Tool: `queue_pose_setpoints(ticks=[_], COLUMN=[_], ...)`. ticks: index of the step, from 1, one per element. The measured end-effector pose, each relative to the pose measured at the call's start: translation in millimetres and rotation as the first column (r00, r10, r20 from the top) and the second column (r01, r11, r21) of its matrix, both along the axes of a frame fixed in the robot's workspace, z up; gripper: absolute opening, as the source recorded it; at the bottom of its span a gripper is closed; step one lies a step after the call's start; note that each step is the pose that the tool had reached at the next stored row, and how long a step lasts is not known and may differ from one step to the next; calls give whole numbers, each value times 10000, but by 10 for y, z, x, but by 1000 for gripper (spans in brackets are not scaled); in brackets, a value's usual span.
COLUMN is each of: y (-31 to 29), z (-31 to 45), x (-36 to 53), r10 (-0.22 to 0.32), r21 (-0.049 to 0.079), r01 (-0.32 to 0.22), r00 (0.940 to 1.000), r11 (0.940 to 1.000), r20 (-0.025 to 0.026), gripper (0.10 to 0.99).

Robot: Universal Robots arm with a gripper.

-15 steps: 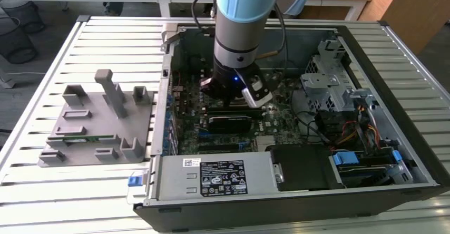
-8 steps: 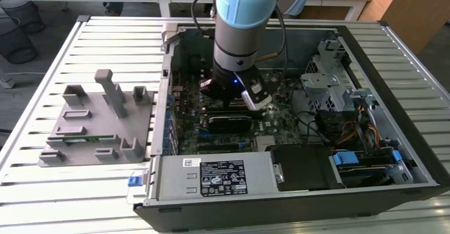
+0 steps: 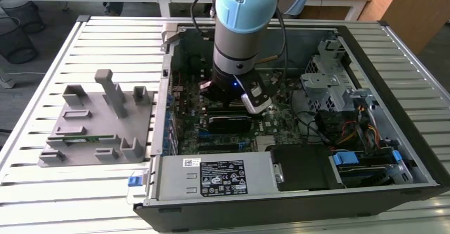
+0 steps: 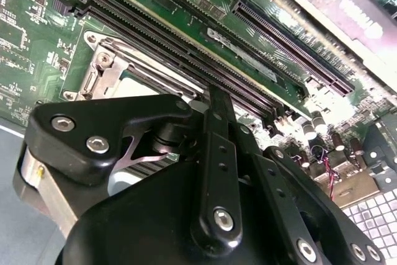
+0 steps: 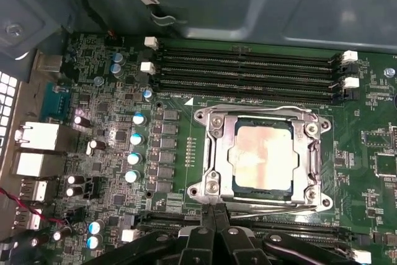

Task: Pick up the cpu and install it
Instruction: 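Install the second cpu locking lever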

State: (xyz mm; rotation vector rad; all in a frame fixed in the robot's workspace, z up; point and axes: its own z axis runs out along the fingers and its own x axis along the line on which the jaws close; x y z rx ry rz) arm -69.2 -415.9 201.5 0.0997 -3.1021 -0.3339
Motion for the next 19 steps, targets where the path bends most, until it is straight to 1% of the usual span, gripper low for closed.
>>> queue_pose_setpoints(ticks=[5, 9, 19], y=[-19, -23, -23], z=[-9, -25, -69], x=[-18, -36, -65], r10=[2, 0, 2], r21=[109, 205, 529], r01=[-2, 0, -2], r00=[10000, 10000, 10000], r11=[9999, 9998, 9986], r20=[-1, -1, 0], gripper=[106, 106, 106])
